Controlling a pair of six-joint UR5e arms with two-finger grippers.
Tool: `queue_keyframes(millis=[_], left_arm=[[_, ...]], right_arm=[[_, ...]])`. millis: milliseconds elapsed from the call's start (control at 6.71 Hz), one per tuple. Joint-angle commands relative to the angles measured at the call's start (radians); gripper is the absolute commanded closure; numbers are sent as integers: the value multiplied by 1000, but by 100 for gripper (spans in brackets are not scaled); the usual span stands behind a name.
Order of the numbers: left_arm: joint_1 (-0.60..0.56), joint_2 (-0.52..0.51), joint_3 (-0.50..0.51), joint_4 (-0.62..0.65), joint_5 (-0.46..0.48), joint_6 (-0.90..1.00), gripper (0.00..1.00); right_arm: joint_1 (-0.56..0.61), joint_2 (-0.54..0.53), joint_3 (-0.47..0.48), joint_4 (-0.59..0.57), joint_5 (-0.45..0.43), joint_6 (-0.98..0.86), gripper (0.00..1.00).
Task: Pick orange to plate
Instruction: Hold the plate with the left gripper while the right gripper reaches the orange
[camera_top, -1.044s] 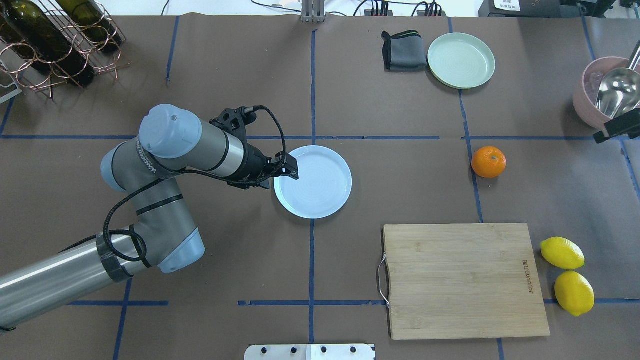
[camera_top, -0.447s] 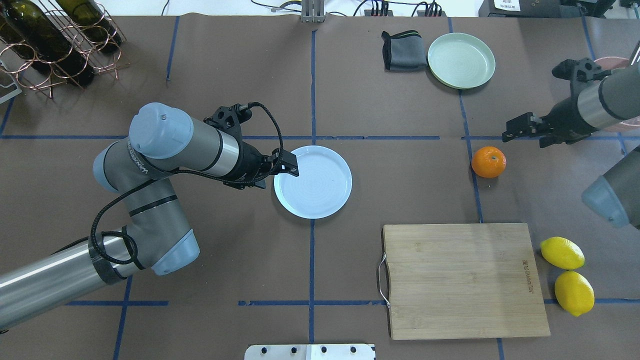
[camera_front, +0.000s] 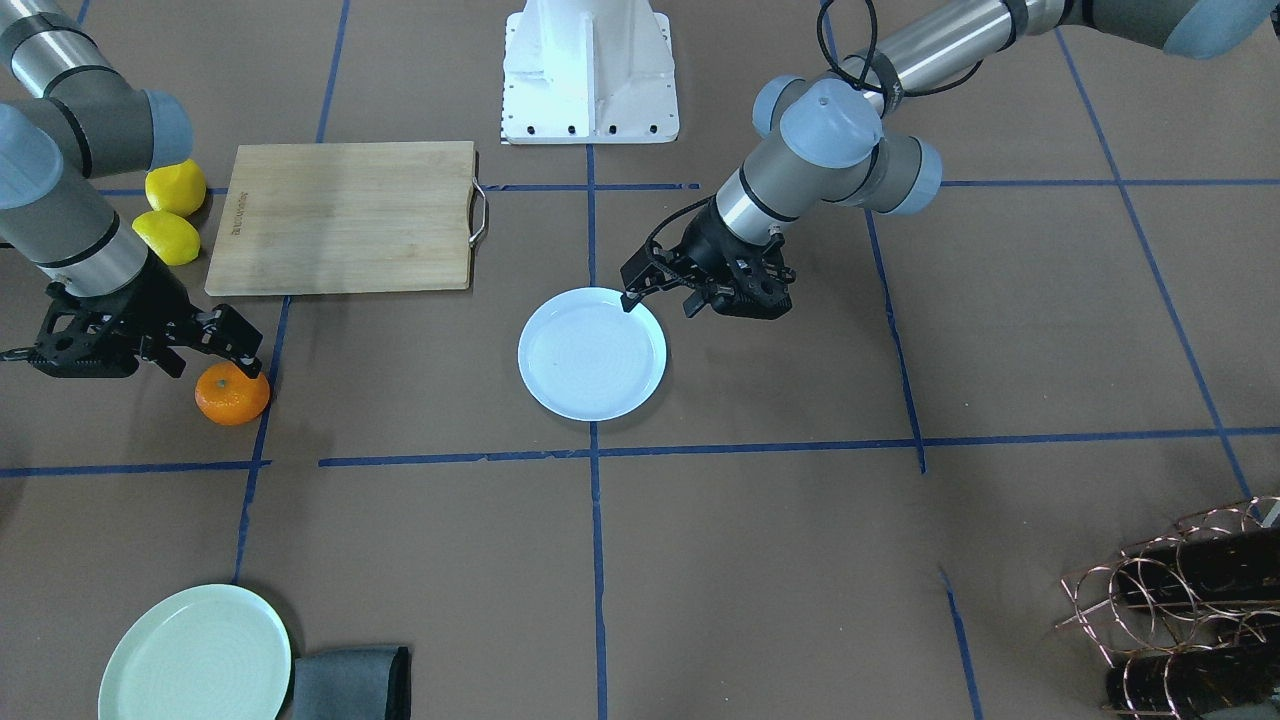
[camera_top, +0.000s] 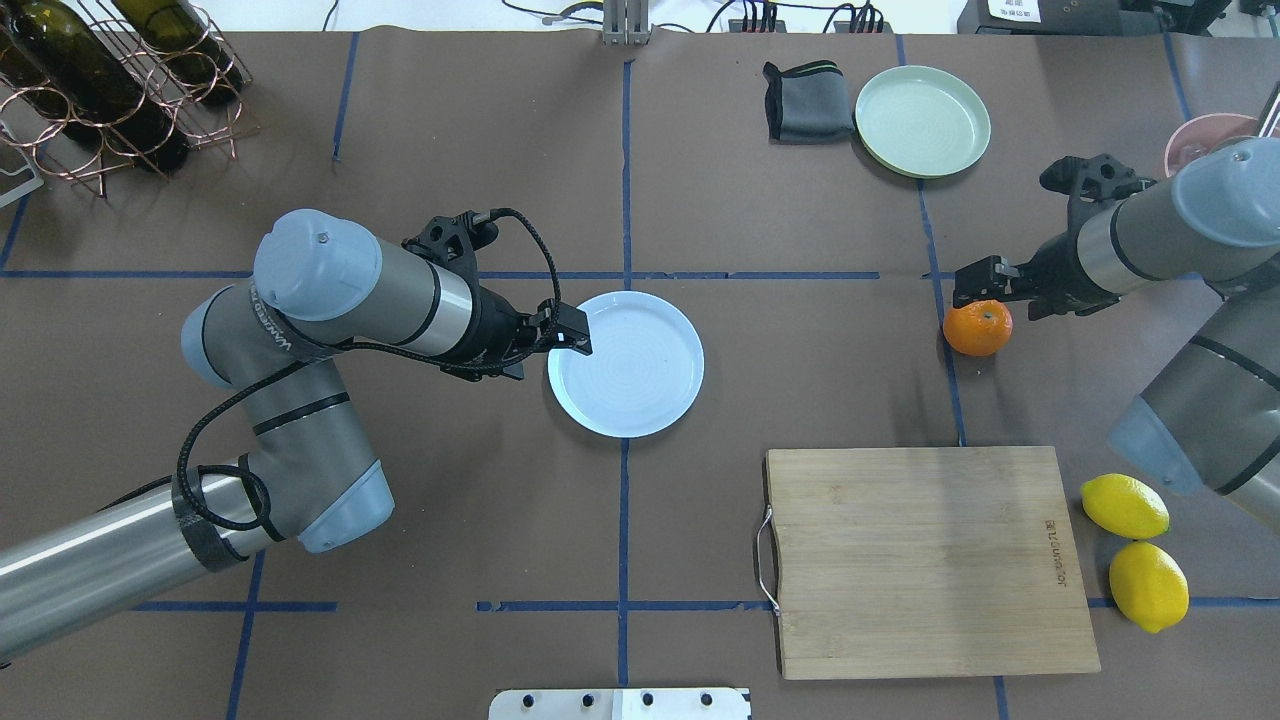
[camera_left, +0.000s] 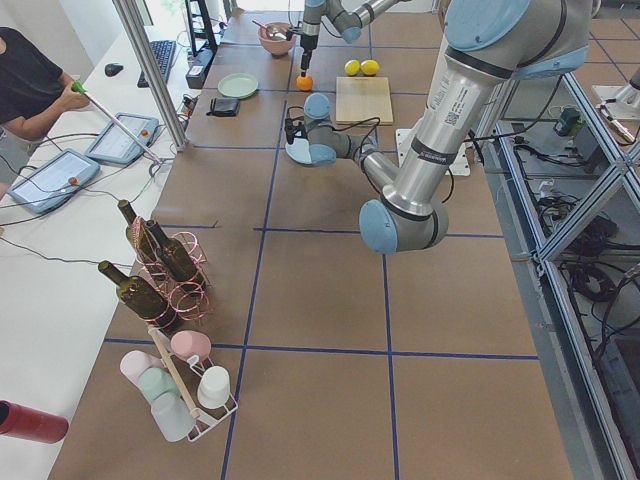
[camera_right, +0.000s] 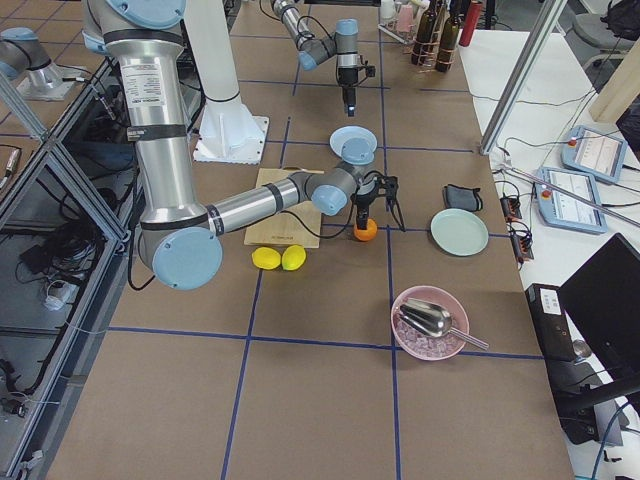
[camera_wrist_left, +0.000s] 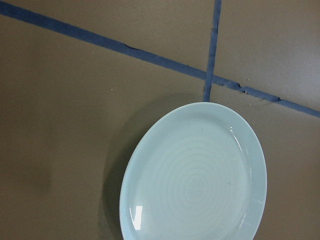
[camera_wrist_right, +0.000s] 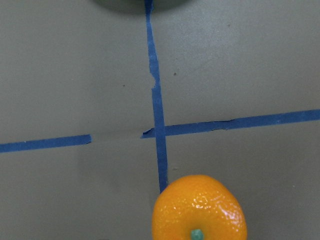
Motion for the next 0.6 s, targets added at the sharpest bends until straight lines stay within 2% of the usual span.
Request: queue_keyframes(millis=[0,447], left_arm=[[2,0,0,0,27,0,5],[2,0,-5,0,29,-1,4]], right_arm=[[-29,-1,-4,-3,-45,1,0],[-39,1,-33,-1,-91,-1,0]])
